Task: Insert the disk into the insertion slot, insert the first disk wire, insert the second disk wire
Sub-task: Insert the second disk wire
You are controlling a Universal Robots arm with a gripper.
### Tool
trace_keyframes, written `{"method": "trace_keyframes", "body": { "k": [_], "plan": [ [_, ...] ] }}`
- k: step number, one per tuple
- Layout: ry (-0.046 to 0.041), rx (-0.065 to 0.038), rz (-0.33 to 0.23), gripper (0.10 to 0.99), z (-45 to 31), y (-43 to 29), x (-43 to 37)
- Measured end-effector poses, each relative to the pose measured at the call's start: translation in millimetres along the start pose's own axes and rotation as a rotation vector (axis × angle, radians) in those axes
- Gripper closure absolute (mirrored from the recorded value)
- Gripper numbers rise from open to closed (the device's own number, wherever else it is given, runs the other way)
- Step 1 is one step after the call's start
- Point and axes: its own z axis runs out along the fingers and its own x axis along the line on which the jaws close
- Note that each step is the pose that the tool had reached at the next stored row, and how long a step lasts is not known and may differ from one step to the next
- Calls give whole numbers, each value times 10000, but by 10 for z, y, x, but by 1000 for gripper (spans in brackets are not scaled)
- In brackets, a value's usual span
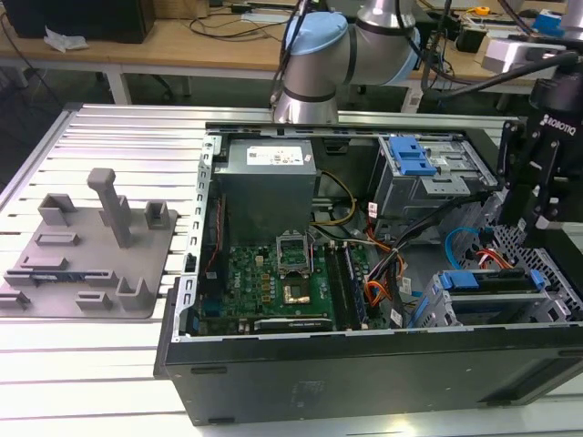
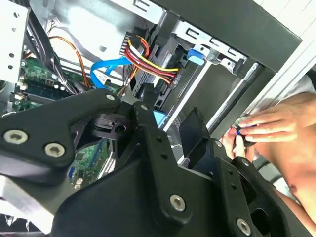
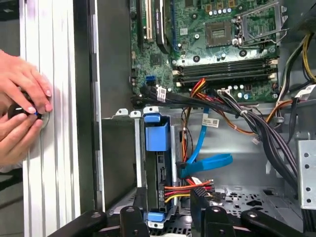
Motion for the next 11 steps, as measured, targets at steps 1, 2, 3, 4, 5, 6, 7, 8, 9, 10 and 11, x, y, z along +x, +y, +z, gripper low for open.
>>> {"method": "trace_keyframes", "body": {
  "k": [1, 2, 3, 4, 5, 6, 7, 8, 9, 10, 11],
  "plan": [
    [-7, 259, 74, 604, 13, 61, -5],
    [14, 339, 97, 604, 20, 159, -3],
    [49, 341, 93, 604, 22, 183, -3],
    [88, 348, 75, 604, 25, 198, -4],
    [123, 363, 30, 604, 30, 205, -5],
    [163, 382, -31, 604, 35, 209, -6],
    [243, 412, -125, 604, 40, 215, -9],
    [314, 445, -226, 604, 49, 224, -16],
    [350, 464, -287, 624, 59, 239, -26],
    [378, 484, -347, 690, 70, 255, -37],
    [417, 515, -443, 757, 91, 281, -60]
  ]
}}
